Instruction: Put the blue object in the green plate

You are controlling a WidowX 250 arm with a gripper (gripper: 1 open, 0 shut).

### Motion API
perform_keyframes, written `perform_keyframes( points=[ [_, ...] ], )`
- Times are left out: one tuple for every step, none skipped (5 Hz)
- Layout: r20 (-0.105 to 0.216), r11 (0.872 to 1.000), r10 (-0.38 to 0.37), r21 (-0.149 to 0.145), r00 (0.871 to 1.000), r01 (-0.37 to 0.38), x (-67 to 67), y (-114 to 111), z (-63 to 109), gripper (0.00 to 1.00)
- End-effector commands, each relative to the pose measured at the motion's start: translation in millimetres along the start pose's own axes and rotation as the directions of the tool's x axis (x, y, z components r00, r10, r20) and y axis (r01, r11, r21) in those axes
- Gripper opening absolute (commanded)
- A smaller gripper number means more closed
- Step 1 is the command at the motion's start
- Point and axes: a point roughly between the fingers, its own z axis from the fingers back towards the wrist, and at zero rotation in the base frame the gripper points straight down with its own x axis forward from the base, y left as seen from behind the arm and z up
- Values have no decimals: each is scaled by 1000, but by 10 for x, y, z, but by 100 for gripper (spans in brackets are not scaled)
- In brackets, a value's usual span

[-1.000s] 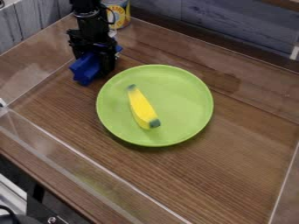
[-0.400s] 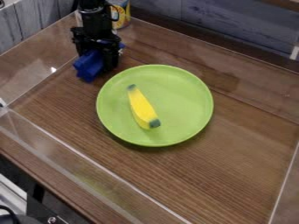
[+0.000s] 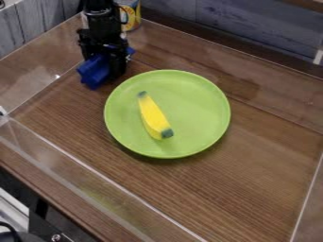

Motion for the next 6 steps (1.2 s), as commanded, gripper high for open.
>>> perform_keyframes(
  points=[
    [18,998,57,22,998,-57,-86,18,163,0],
    [8,992,128,12,992,-128,-184,23,140,0],
    [1,986,168,5,986,-168,-208,51,159,100],
    [-6,978,208,-1,978,-208,-230,76,185,100],
    [-11,978,206,-4,978,-206,-229,82,172,100],
    [-16,979,205,-8,979,-205,-226,91,160,100]
  ],
)
